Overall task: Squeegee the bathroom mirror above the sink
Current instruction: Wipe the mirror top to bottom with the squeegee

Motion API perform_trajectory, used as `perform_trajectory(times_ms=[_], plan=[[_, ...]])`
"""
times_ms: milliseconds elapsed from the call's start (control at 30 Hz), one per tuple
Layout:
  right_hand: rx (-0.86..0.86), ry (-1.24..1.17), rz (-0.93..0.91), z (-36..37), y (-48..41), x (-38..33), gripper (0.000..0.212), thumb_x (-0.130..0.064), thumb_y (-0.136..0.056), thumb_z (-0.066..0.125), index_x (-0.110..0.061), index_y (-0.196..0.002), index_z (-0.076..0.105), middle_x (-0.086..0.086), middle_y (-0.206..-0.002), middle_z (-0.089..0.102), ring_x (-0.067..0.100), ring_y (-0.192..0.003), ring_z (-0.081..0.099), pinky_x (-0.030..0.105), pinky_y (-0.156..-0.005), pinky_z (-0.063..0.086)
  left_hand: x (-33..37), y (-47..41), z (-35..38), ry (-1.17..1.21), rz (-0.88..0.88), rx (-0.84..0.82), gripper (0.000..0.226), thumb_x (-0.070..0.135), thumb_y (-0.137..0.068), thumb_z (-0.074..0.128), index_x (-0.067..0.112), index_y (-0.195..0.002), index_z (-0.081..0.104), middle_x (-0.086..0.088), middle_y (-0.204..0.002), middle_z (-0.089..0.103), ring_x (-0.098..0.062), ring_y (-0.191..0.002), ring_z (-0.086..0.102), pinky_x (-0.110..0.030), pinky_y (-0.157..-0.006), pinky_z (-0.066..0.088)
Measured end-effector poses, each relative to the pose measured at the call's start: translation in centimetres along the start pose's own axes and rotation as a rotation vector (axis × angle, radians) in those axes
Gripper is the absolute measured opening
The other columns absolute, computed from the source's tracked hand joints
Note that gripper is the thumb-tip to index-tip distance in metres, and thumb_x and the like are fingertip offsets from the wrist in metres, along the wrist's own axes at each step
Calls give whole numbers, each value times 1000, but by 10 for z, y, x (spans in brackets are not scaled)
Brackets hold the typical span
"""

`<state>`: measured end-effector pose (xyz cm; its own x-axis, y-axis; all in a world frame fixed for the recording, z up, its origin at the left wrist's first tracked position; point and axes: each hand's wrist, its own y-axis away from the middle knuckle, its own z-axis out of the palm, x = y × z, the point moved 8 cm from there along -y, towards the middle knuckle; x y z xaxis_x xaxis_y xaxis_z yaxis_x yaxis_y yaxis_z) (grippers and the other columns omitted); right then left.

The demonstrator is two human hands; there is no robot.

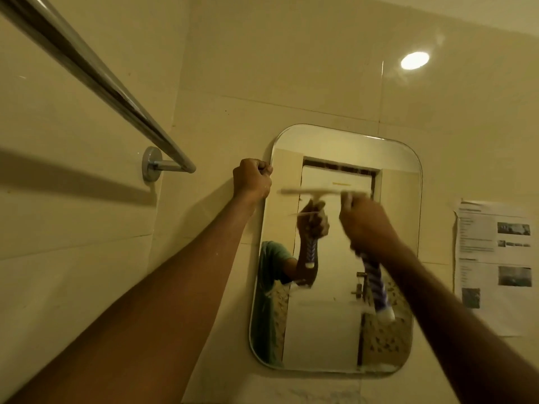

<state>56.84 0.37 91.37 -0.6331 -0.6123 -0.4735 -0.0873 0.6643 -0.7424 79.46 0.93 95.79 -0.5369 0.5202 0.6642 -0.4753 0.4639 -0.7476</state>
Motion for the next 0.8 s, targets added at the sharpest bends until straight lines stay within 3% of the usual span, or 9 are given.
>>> perform_trajectory(times_ms=[67, 167, 400, 533, 667, 733, 800], plan=[[86, -18, -25, -32, -37, -17, 38, -31, -104, 33, -9, -83, 55, 2, -61, 53, 11, -44, 50, 12, -31, 41, -1, -1, 0, 8, -8, -1, 24, 12, -96, 57, 2, -115, 67, -14, -119, 68, -24, -111, 63, -22, -85, 46], [94, -11, 11, -42, -62, -20, 34, -30, -103, 35, -5, -90, 54, 5, -64, 54, 14, -45, 52, 18, -37, 44, -3, -2, 0, 0, -2, 1, 26, 14, -96, 58, 2, -118, 65, -15, -119, 68, -25, -111, 63, -24, -85, 46], [-76, 19, 105, 11, 13, 29, 36, -35, -103, 34, -16, -77, 51, 3, -62, 55, 11, -44, 51, 19, -37, 41, -3, -2, -3, 4, -12, 7, 23, 13, -94, 60, 3, -113, 68, -14, -118, 69, -25, -111, 63, -24, -90, 47], [35, 73, 32, -36, -28, 3, 41, -33, -104, 31, -10, -77, 52, 2, -61, 51, 10, -44, 47, 13, -34, 38, -2, -3, -3, 6, -20, -3, 23, 12, -94, 60, 2, -113, 68, -16, -117, 69, -27, -109, 64, -36, -96, 53], [92, 92, 26, -68, -66, -13, 38, -28, -105, 31, 2, -102, 54, 7, -69, 51, 19, -53, 55, 32, -53, 54, -4, -4, -2, 6, -24, -9, 24, 14, -94, 60, 3, -114, 68, -14, -116, 69, -27, -109, 64, -34, -93, 54], [50, 100, 37, -53, -54, 2, 38, -29, -105, 30, -3, -89, 52, 8, -69, 53, 19, -51, 54, 32, -49, 53, -5, -5, -1, 9, -26, -20, 24, 15, -94, 61, 4, -114, 68, -14, -114, 70, -28, -107, 66, -38, -93, 55], [29, 66, 50, -28, -26, 25, 42, -32, -105, 28, -9, -77, 50, 4, -60, 50, 13, -44, 47, 24, -40, 43, -6, -5, -1, 2, -30, -21, 25, 16, -94, 61, 4, -115, 68, -14, -114, 70, -28, -106, 66, -39, -92, 56]])
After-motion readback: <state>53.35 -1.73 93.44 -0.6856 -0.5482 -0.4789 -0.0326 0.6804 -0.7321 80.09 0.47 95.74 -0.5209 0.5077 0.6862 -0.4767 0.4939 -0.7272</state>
